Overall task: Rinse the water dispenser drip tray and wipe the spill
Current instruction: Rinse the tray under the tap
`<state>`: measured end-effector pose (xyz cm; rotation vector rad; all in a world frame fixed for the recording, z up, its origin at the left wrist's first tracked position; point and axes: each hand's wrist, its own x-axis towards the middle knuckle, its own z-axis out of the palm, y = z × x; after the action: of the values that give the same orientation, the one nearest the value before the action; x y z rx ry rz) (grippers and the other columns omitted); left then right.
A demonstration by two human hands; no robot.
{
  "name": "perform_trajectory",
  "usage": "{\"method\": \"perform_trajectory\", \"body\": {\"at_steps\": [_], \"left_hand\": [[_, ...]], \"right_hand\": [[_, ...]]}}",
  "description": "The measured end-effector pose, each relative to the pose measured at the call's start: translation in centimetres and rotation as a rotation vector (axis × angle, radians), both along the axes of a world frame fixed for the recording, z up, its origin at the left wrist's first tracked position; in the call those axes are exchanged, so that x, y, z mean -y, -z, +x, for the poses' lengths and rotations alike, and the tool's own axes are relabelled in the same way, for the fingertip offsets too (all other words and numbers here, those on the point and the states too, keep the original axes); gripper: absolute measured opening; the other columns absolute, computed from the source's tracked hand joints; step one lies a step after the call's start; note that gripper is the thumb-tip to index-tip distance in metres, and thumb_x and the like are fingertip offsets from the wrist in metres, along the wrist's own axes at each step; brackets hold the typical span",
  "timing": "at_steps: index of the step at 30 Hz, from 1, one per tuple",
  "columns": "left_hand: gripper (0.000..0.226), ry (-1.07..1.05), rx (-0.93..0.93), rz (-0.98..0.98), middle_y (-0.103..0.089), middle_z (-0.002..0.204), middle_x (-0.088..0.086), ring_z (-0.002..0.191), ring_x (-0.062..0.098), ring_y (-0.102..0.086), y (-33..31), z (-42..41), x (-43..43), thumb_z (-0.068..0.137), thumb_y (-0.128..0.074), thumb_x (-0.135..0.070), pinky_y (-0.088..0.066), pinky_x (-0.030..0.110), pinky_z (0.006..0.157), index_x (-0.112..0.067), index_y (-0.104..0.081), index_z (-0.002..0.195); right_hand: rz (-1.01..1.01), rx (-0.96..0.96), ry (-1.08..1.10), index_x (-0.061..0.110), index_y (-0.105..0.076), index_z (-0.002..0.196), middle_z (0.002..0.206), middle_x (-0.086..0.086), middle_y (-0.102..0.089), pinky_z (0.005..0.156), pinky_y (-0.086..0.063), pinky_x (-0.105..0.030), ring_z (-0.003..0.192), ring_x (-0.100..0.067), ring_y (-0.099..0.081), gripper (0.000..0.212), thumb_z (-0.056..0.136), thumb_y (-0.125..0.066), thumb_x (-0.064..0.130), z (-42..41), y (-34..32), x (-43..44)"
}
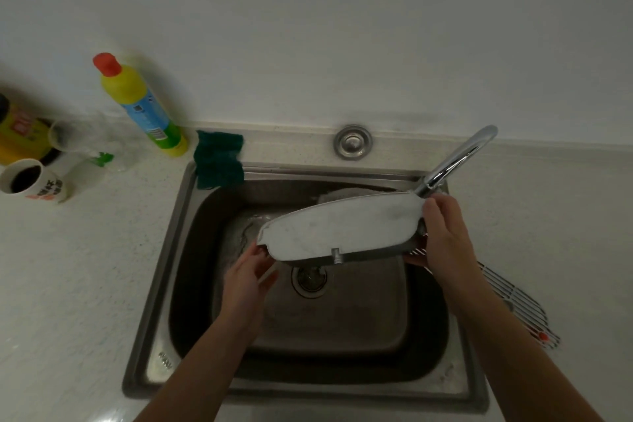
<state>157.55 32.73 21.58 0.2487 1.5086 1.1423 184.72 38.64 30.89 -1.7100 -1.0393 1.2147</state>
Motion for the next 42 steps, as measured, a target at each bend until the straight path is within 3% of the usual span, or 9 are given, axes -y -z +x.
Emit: {"method": "perform_trajectory", "body": {"at_steps": [4,8,11,15,17,25,29,33,42], "left_hand": [[0.033,-0.076,0.243,-0.002,-0.075,0.126,0.011,0.114,0.026,-0.074,0.0,-0.1,-0.4,0.104,-0.052,-0.027,-0.06,0.034,0.083,-0.013,-0.07,0.129],[0.041,-0.155,0.294,0.002,-0.073,0.13,0.013,0.117,0.029,-0.072,-1.1,-0.5,-2.0,0.102,-0.06,-0.039,-0.061,0.038,0.083,-0.017,-0.061,0.136],[0.032,-0.131,0.213,0.073,-0.071,0.131,0.011,0.119,0.028,-0.07,-2.5,-1.4,-3.0,0.097,-0.067,-0.03,-0.06,0.043,0.09,-0.021,-0.063,0.128],[0.05,0.052,0.186,0.233,-0.064,0.141,0.016,0.129,0.032,-0.064,-4.5,-2.9,-3.4,0.097,-0.064,-0.014,-0.052,0.046,0.107,-0.016,-0.055,0.146],[0.05,0.129,0.123,0.294,-0.066,0.14,0.014,0.126,0.031,-0.066,-5.2,-3.2,-3.3,0.098,-0.061,-0.01,-0.057,0.041,0.1,-0.019,-0.056,0.147],[0.049,0.356,0.275,0.142,-0.06,0.147,0.009,0.122,0.035,-0.069,-3.6,-3.3,-1.0,0.099,-0.062,-0.048,-0.059,0.053,0.094,-0.05,-0.049,0.146],[0.045,0.093,0.4,0.133,-0.064,0.14,0.017,0.118,0.039,-0.071,-2.2,-1.8,-1.0,0.094,-0.069,-0.033,-0.062,0.049,0.087,-0.04,-0.059,0.138],[0.05,0.012,0.187,0.21,-0.07,0.133,0.01,0.113,0.033,-0.074,-2.4,-2.3,-2.4,0.094,-0.071,-0.022,-0.063,0.045,0.083,-0.038,-0.058,0.14],[0.063,0.164,-0.396,0.431,-0.072,0.121,-0.014,0.108,0.017,-0.074,-6.9,-5.6,-4.0,0.091,-0.076,-0.016,-0.065,0.034,0.075,-0.057,-0.055,0.135]], "right_hand": [[0.11,0.033,-0.141,0.036,-0.038,0.144,0.142,0.002,-0.054,0.097,-0.057,-0.044,0.125,-0.018,-0.06,0.039,0.106,-0.044,0.039,0.1,-0.5,1.3],[0.059,0.061,-0.26,0.048,-0.025,0.154,0.133,0.053,-0.038,0.089,-0.046,-0.004,0.12,0.025,-0.043,0.057,0.101,-0.045,0.041,0.5,0.7,3.8],[0.002,0.098,-0.157,0.037,-0.033,0.154,0.132,0.041,-0.038,0.098,-0.048,-0.012,0.117,0.027,-0.045,0.056,0.102,-0.056,0.032,0.8,2.1,4.8],[-0.274,-0.009,-0.095,0.041,-0.027,0.157,0.154,0.002,-0.039,0.102,-0.053,-0.053,0.131,-0.025,-0.052,0.111,0.065,-0.08,0.073,0.7,2.4,4.0],[-0.298,0.071,-0.149,0.032,-0.041,0.151,0.151,-0.007,-0.046,0.098,-0.056,-0.055,0.126,-0.03,-0.057,0.123,0.046,-0.083,0.08,0.9,2.4,3.2],[0.099,0.425,-0.27,0.031,-0.05,0.13,0.125,0.005,-0.056,0.08,-0.045,-0.017,0.106,-0.009,-0.057,0.078,0.065,-0.093,0.035,1.0,1.7,0.4],[0.215,0.477,-0.286,0.024,-0.052,0.131,0.127,0.006,-0.058,0.089,-0.048,-0.022,0.113,-0.009,-0.055,0.081,0.062,-0.094,0.035,-0.1,1.5,1.3],[0.115,0.394,-0.382,0.029,-0.043,0.145,0.135,0.022,-0.052,0.096,-0.05,-0.019,0.123,0.006,-0.052,0.085,0.072,-0.088,0.03,0.7,2.1,2.0],[-0.122,0.697,-0.513,0.011,-0.052,0.147,0.147,-0.013,-0.056,0.115,-0.041,-0.048,0.136,-0.027,-0.052,0.048,0.099,-0.057,0.012,4.6,4.9,-4.1]]}}
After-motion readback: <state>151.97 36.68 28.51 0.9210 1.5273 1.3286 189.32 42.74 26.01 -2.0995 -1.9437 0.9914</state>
